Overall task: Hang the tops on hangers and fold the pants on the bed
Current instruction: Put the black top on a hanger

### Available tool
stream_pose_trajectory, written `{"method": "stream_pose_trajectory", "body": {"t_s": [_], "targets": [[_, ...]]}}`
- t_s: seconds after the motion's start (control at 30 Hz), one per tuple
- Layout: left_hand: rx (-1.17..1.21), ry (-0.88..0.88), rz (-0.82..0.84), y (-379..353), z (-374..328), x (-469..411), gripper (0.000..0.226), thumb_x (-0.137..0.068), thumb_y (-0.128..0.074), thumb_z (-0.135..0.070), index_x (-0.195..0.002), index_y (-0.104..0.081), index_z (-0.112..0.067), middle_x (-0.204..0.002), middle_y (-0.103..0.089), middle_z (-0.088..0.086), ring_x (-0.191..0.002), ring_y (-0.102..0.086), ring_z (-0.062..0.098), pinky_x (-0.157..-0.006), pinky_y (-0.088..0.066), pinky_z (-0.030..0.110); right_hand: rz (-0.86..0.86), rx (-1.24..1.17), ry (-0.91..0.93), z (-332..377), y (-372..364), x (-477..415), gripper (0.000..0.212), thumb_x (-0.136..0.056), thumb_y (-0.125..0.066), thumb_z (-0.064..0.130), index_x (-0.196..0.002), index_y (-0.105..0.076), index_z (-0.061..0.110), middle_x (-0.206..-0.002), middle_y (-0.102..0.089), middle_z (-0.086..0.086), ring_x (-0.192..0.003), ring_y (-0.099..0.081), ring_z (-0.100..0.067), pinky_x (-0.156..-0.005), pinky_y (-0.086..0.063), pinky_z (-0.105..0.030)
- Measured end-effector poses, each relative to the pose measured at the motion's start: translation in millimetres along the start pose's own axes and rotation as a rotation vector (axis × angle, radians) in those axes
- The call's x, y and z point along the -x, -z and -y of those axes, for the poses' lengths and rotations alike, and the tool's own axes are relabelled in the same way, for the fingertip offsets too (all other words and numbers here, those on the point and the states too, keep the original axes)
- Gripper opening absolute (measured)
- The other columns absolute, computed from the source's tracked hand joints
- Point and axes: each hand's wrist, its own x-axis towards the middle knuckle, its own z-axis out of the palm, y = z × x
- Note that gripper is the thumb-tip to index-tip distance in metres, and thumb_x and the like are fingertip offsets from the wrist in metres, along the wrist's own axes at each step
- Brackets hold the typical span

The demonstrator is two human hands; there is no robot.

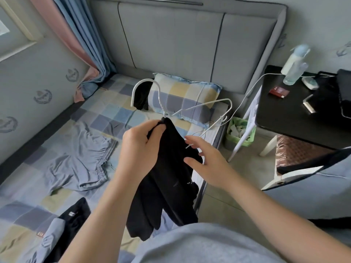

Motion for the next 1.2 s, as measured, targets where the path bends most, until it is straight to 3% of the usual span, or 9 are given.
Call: {"method": "stream_pose_trajectory", "body": {"t_s": [0.2, 0.27, 0.5, 0.63, 0.77, 0.83, 0.9, 1.03, 1.2], "targets": [[0.069, 0.023, -0.019, -8, 4, 6, 0.020, -0.098, -0.058, -0.022, -0.082, -0.068, -0.017, -0.066, -0.060, 0.007, -0.063, -0.052, 0.025, -0.057, -0.040, 0.036, -0.077, 0.028, -0.001, 0, -18, -14, 0.007, -0.098, -0.059, 0.027, -0.101, -0.065, 0.027, -0.093, -0.063, 0.017, -0.092, -0.057, -0.005, -0.084, -0.045, -0.027], [0.073, 0.040, -0.032, -6, 7, 5, 0.019, -0.098, -0.058, -0.022, -0.084, -0.069, -0.019, -0.067, -0.061, 0.005, -0.064, -0.053, 0.024, -0.054, -0.038, 0.030, -0.071, -0.035, 0.034, -1, -19, -8, 0.022, -0.100, -0.056, 0.023, -0.082, -0.054, 0.037, -0.074, -0.056, 0.017, -0.070, -0.052, -0.003, -0.067, -0.038, -0.018], [0.048, 0.123, -0.059, -3, 18, -2, 0.020, -0.099, -0.059, -0.022, -0.087, -0.072, -0.032, -0.074, -0.067, -0.007, -0.070, -0.060, 0.017, -0.058, -0.044, 0.027, -0.205, -0.283, 0.065, -16, -24, 17, 0.016, -0.099, -0.050, 0.035, -0.083, -0.051, 0.031, -0.060, -0.044, 0.003, -0.055, -0.038, -0.015, -0.054, -0.033, -0.028], [0.047, 0.101, 0.001, -5, 19, -3, 0.018, -0.099, -0.059, -0.021, -0.090, -0.074, -0.021, -0.070, -0.066, -0.001, -0.065, -0.059, 0.021, -0.059, -0.044, 0.035, -0.001, -0.136, -0.070, -37, -11, 13, 0.022, -0.090, -0.058, 0.048, -0.079, -0.056, 0.029, -0.065, -0.054, 0.006, -0.060, -0.048, -0.006, -0.058, -0.038, -0.022], [0.023, 0.089, 0.133, 7, 24, -6, 0.019, -0.100, -0.059, -0.026, -0.088, -0.074, -0.024, -0.070, -0.066, 0.003, -0.060, -0.057, 0.021, -0.057, -0.043, 0.033, 0.173, 0.009, -0.243, -72, 4, 13, 0.009, -0.092, -0.068, 0.029, -0.084, -0.069, 0.032, -0.074, -0.068, 0.012, -0.063, -0.059, 0.003, -0.061, -0.043, -0.021], [-0.025, 0.097, 0.233, 19, 31, -9, 0.022, -0.100, -0.058, -0.033, -0.084, -0.072, -0.027, -0.061, -0.059, 0.006, -0.047, -0.044, 0.017, -0.048, -0.037, 0.029, 0.155, 0.135, -0.273, -88, 18, 12, 0.006, -0.093, -0.068, 0.028, -0.097, -0.073, 0.028, -0.080, -0.071, 0.012, -0.070, -0.060, 0.003, -0.077, -0.045, -0.020], [-0.069, 0.098, 0.311, 32, 36, -10, 0.024, -0.100, -0.057, -0.036, -0.080, -0.070, -0.033, -0.053, -0.049, -0.001, -0.044, -0.037, 0.007, -0.045, -0.032, 0.021, 0.149, 0.318, -0.266, -97, 32, 12, 0.014, -0.095, -0.065, 0.031, -0.107, -0.072, 0.029, -0.090, -0.071, 0.011, -0.089, -0.056, 0.000, -0.107, -0.029, -0.028], [-0.115, 0.120, 0.406, 50, 41, -6, 0.020, -0.098, -0.056, -0.039, -0.088, -0.074, -0.036, -0.063, -0.060, 0.010, -0.047, -0.042, 0.009, -0.047, -0.035, 0.017, 0.108, 0.528, -0.196, -100, 52, 12, 0.013, -0.098, -0.060, 0.029, -0.108, -0.068, 0.026, -0.106, -0.065, 0.014, -0.117, -0.050, -0.003, -0.119, -0.003, -0.036], [-0.230, 0.175, 0.559, 50, 47, -2, 0.033, -0.097, -0.054, -0.047, -0.087, -0.072, -0.021, -0.064, -0.054, 0.016, -0.047, -0.037, 0.010, -0.049, -0.032, 0.023, 0.007, 0.485, -0.051, -70, 67, 6, 0.015, -0.100, -0.058, 0.015, -0.102, -0.073, 0.013, -0.104, -0.070, 0.004, -0.111, -0.060, -0.021, -0.109, -0.032, -0.046]]}}
